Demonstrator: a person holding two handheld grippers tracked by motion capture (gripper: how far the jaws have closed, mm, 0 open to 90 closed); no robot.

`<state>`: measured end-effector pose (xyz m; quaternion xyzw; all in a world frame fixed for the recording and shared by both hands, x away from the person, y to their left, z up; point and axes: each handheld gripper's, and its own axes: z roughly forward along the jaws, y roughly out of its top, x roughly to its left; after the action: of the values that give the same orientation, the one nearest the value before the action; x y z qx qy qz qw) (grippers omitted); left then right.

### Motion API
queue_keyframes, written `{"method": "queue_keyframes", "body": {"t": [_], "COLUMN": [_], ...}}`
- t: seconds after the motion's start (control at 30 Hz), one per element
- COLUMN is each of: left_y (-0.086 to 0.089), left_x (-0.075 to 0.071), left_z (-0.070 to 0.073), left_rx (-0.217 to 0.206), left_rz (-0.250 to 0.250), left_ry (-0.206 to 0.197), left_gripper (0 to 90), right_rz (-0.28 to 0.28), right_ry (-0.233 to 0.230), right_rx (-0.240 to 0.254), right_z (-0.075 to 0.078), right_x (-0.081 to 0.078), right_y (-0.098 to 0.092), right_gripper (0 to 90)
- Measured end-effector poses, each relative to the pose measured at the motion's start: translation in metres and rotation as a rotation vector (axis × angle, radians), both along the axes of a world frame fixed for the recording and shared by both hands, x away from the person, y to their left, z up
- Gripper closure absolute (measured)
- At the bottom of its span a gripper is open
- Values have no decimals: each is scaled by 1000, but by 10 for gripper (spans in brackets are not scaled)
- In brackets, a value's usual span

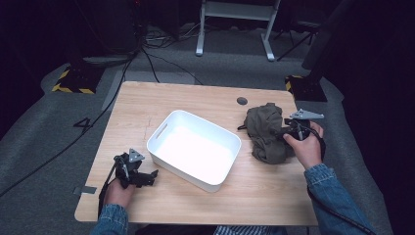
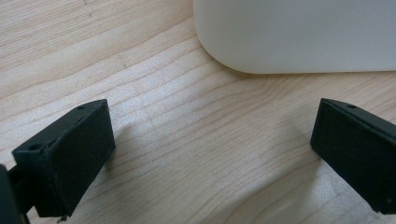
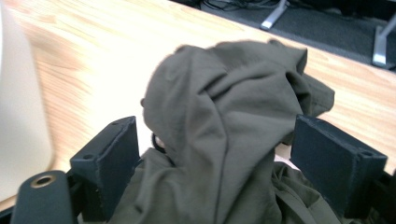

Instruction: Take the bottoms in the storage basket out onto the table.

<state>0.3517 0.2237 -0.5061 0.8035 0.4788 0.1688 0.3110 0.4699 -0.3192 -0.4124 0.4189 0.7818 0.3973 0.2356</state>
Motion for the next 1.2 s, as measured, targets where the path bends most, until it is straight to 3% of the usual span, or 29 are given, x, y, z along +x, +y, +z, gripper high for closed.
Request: {"method": "queue_keyframes", "body": {"t": [0.2, 0.43, 0.6, 0.8, 0.83, 1.2], "left_y": [0, 0, 0, 0, 0, 0], "left_x": [0, -1, 0, 0, 0, 0], "left_z": [0, 0, 0, 0, 0, 0], "left_rx": [0, 0, 0, 0, 0, 0], "left_rz": [1, 1, 2, 2, 2, 2], "left_ry": [0, 2, 1, 0, 0, 0], "left_gripper": [0, 0, 0, 0, 0, 0], "right_rz": [64, 167, 226, 300, 332, 431], "right_ry": [-26, -63, -57, -37, -22, -1], "right_rx": [21, 85, 104, 121, 128, 148], "right_z": [14, 28, 31, 25, 21, 0], "right_x": [-17, -47, -63, -82, -88, -113], "right_y": [2, 6, 11, 19, 22, 36], "right_gripper": [157, 157, 157, 159, 161, 166]}}
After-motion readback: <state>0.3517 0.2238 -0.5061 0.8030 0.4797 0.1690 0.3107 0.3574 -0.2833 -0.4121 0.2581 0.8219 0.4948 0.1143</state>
